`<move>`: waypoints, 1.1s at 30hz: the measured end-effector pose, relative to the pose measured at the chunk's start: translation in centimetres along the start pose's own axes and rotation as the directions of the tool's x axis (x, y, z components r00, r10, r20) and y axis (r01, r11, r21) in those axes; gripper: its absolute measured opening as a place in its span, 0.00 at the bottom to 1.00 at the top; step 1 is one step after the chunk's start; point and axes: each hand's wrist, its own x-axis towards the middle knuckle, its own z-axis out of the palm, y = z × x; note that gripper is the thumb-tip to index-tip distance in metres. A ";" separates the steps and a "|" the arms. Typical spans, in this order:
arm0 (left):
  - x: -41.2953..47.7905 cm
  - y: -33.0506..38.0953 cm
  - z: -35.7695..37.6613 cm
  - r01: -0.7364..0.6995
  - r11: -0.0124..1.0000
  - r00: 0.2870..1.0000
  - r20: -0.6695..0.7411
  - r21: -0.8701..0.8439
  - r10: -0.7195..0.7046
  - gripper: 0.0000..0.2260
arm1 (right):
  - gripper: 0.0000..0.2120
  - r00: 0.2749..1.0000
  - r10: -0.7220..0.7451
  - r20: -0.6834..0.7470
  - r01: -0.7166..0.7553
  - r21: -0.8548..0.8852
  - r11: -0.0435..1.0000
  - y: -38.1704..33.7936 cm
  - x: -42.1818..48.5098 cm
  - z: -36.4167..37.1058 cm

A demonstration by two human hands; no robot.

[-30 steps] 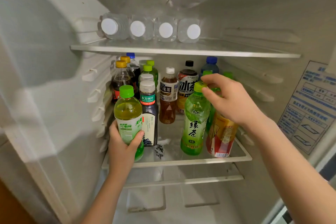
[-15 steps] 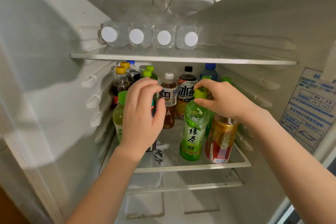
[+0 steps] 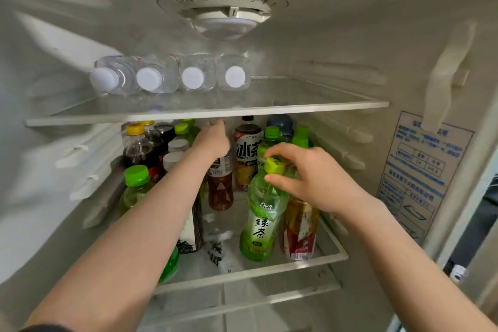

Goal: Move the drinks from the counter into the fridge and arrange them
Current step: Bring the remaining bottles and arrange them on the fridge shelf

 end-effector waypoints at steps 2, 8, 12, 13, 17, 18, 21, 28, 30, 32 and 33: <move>0.1 -0.5 0.2 -0.006 0.998 1.000 -0.026 0.055 0.008 0.22 | 0.21 1.000 -0.004 -0.005 0.005 0.024 1.000 0.3 -0.1 0.2; -3.6 -0.5 -0.6 -0.168 0.969 0.973 -0.126 0.183 0.193 0.17 | 0.24 0.999 0.037 -0.016 -0.037 0.011 0.999 0.9 0.7 0.7; -7.7 -1.1 -1.1 -0.222 0.973 0.961 -0.157 0.064 0.230 0.17 | 0.24 0.997 0.061 0.048 -0.062 0.003 0.998 1.3 1.8 0.5; -8.7 -1.2 -1.2 -0.242 0.969 0.955 -0.164 0.041 0.245 0.18 | 0.23 0.996 0.066 0.067 -0.066 0.000 0.998 1.4 2.0 0.3; -11.9 -1.8 -1.9 -0.274 0.961 0.944 -0.181 0.030 0.274 0.19 | 0.23 0.990 0.066 0.125 -0.068 0.018 0.998 1.5 2.5 -0.2; -12.6 -2.0 -2.2 -0.266 0.963 0.945 -0.187 0.036 0.268 0.19 | 0.22 0.989 0.060 0.134 -0.062 0.011 0.998 1.4 2.6 -0.2; -14.5 -2.4 -3.1 -0.250 0.968 0.948 -0.199 0.026 0.250 0.20 | 0.20 0.990 0.028 0.137 -0.023 -0.039 0.999 0.7 3.2 0.4; -16.4 -2.7 -3.6 -0.231 0.971 0.947 -0.241 -0.056 0.212 0.19 | 0.20 0.973 0.012 0.231 0.000 -0.050 0.999 0.3 7.4 1.8; -16.2 -2.8 -3.4 -0.219 0.974 0.949 -0.243 -0.051 0.200 0.19 | 0.20 0.966 0.032 0.256 -0.023 -0.037 0.999 0.4 8.8 2.4; -16.0 -3.0 -3.1 -0.220 0.974 0.949 -0.245 -0.055 0.200 0.19 | 0.20 0.960 0.057 0.275 -0.049 -0.036 0.998 0.5 10.3 3.3; -15.9 -3.0 -2.9 -0.223 0.973 0.947 -0.251 -0.053 0.203 0.19 | 0.19 0.956 0.066 0.284 -0.058 -0.038 0.998 0.6 11.2 3.7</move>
